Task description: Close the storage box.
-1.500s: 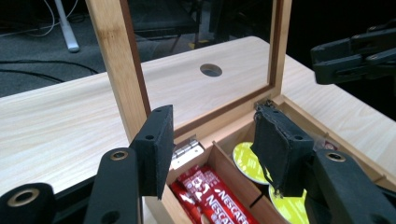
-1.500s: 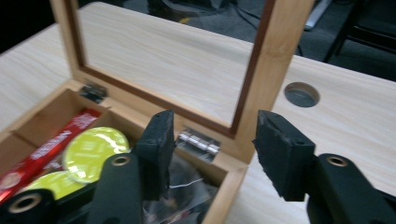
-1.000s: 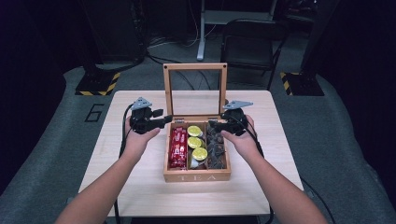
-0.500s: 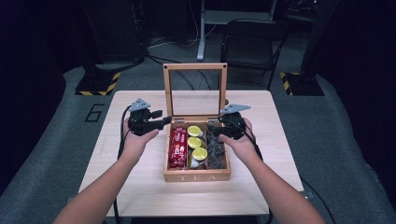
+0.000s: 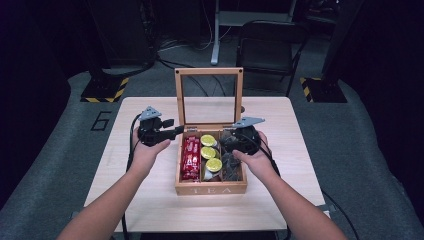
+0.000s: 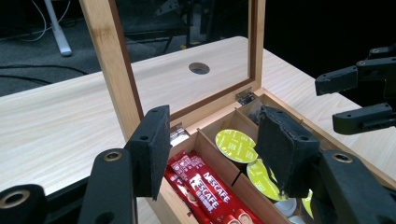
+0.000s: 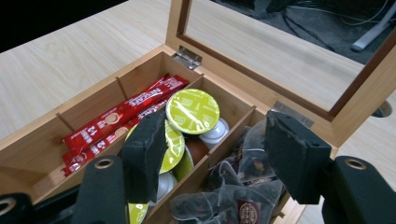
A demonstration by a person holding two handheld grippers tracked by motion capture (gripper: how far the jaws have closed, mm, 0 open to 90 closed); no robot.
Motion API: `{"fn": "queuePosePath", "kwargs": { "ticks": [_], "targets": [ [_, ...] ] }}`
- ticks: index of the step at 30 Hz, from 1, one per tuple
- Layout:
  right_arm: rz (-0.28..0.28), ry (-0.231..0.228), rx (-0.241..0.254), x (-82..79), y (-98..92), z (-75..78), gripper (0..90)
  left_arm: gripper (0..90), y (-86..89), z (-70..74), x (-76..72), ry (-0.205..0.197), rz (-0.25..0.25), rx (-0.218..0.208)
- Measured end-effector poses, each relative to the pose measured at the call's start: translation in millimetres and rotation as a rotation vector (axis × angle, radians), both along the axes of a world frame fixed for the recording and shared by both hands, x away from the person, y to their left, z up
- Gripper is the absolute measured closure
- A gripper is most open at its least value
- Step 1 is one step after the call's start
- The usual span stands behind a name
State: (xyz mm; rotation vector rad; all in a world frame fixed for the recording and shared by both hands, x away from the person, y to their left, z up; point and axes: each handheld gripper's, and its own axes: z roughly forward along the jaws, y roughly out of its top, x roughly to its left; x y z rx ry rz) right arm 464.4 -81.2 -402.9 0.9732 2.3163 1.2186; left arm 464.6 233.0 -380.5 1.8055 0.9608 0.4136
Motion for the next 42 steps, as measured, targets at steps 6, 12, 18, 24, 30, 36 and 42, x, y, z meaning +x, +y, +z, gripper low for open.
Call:
{"fn": "queuePosePath", "kwargs": {
  "ticks": [6, 12, 18, 24, 30, 36, 42],
  "targets": [
    [0.011, 0.007, 0.003, -4.4, 1.3, -4.0, 39.0, 44.9, -0.5, 0.0, -1.4, -0.008, -0.004, 0.011],
    [0.025, 0.012, -0.003, -9.1, 3.9, -7.1, 38.4, 44.9, 0.8, -0.7, -2.4, -0.007, -0.003, 0.016],
    [0.047, 0.014, 0.003, -15.5, 7.7, -11.1, 36.5, 44.9, 2.0, -1.4, -3.7, -0.008, 0.002, 0.019],
    [0.083, 0.027, -0.023, -22.6, 15.1, -17.9, 33.8, 44.9, 2.2, -1.2, -4.8, -0.009, 0.000, 0.019],
    [0.108, 0.037, -0.040, -30.9, 21.8, -27.3, 33.6, 44.8, 3.6, -1.5, -5.7, -0.009, 0.000, 0.028],
    [0.132, 0.045, -0.046, -35.2, 25.1, -33.8, 32.9, 44.8, 5.9, -2.1, -6.0, -0.007, 0.007, 0.026],
    [0.144, 0.058, -0.047, -37.7, 28.7, -37.6, 31.5, 44.7, 6.6, -3.3, -6.1, -0.007, 0.005, 0.029]
  ]
}}
